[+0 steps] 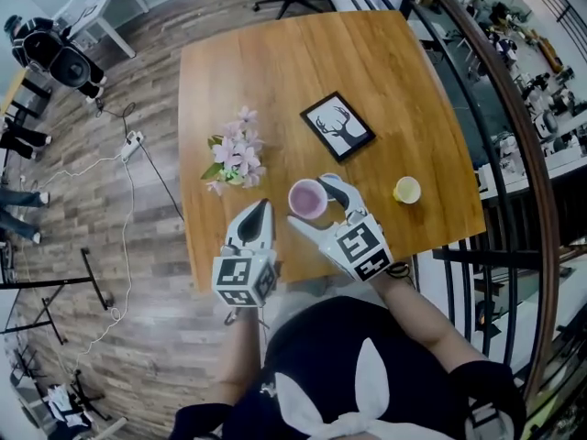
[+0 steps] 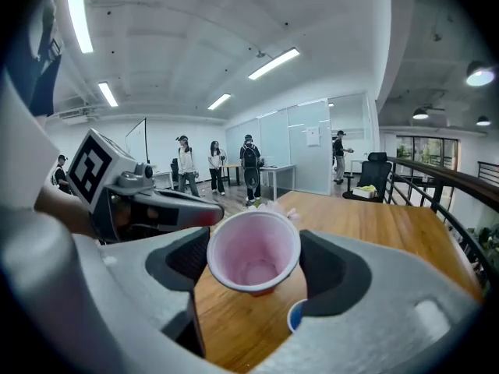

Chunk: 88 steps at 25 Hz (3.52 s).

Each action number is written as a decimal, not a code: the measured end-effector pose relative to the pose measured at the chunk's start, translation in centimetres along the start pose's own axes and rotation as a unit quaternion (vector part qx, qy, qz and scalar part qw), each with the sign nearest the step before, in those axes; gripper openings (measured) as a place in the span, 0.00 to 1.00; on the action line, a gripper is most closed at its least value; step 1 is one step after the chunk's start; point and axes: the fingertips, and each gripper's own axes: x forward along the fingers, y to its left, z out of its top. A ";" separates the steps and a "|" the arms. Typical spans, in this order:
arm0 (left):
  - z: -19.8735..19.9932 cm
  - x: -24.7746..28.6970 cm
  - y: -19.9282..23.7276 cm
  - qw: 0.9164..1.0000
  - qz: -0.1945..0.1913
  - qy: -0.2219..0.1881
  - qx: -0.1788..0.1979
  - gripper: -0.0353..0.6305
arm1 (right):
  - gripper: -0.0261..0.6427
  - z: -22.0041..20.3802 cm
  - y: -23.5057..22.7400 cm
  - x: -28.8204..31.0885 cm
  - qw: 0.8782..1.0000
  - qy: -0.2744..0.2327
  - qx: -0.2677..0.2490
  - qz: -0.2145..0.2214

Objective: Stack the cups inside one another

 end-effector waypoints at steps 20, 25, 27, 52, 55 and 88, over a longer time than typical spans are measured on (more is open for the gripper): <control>0.0 5.9 -7.1 0.999 -0.053 0.010 0.003 0.08 | 0.57 -2.2 -10.0 -9.3 0.994 -0.010 0.030 -0.101; 0.1 6.9 -8.4 0.998 -0.068 0.015 0.009 0.08 | 0.57 -3.4 -12.9 -12.1 0.989 -0.007 0.047 -0.141; 0.7 7.3 -8.9 0.997 -0.070 0.016 0.011 0.08 | 0.57 -3.9 -14.0 -13.2 0.986 -0.006 0.052 -0.157; 1.1 8.4 -10.1 0.997 -0.070 0.030 0.017 0.08 | 0.57 -11.4 -21.3 -18.5 0.965 0.024 0.111 -0.237; 0.8 8.3 -10.0 0.997 -0.067 0.034 0.017 0.08 | 0.57 -12.8 -21.4 -17.8 0.966 0.032 0.111 -0.230; -1.8 7.4 -10.7 0.997 -0.048 0.061 0.024 0.08 | 0.58 -24.3 -22.2 -13.0 0.966 0.141 0.118 -0.180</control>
